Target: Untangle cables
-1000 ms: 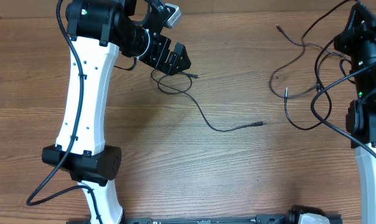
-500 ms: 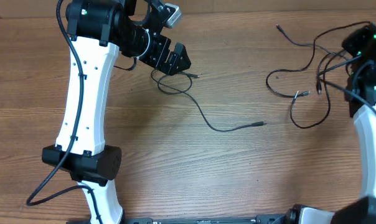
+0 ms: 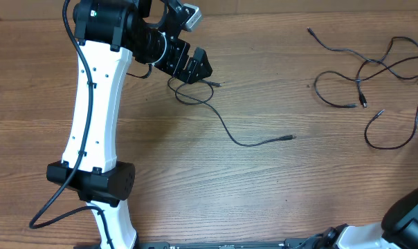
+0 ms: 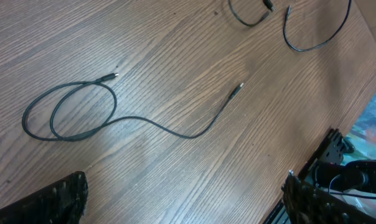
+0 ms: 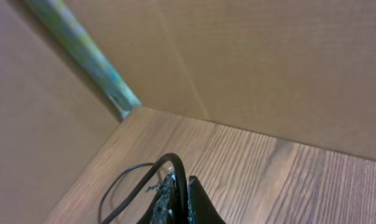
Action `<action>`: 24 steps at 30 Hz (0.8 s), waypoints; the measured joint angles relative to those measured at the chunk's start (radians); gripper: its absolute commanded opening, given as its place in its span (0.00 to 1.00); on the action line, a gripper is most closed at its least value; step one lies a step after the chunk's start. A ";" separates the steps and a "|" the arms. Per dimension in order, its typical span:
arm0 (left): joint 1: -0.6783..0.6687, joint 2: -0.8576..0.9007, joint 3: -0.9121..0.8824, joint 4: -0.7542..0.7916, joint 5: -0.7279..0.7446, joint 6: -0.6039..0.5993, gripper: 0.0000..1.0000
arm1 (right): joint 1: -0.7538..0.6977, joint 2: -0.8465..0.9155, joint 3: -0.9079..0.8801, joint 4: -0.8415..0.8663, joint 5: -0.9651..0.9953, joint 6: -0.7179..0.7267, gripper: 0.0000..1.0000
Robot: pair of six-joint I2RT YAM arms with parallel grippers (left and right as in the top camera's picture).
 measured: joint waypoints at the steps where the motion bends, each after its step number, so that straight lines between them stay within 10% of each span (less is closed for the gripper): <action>1: 0.000 0.000 0.000 0.000 0.000 0.001 1.00 | -0.008 0.011 0.000 0.009 -0.004 0.000 0.08; 14: 0.000 0.000 0.000 0.000 0.000 0.002 0.99 | -0.087 0.093 0.000 -0.002 -0.019 -0.003 1.00; 24: 0.000 0.000 0.000 0.000 0.000 0.002 1.00 | -0.092 0.082 0.000 -0.164 -0.328 -0.133 1.00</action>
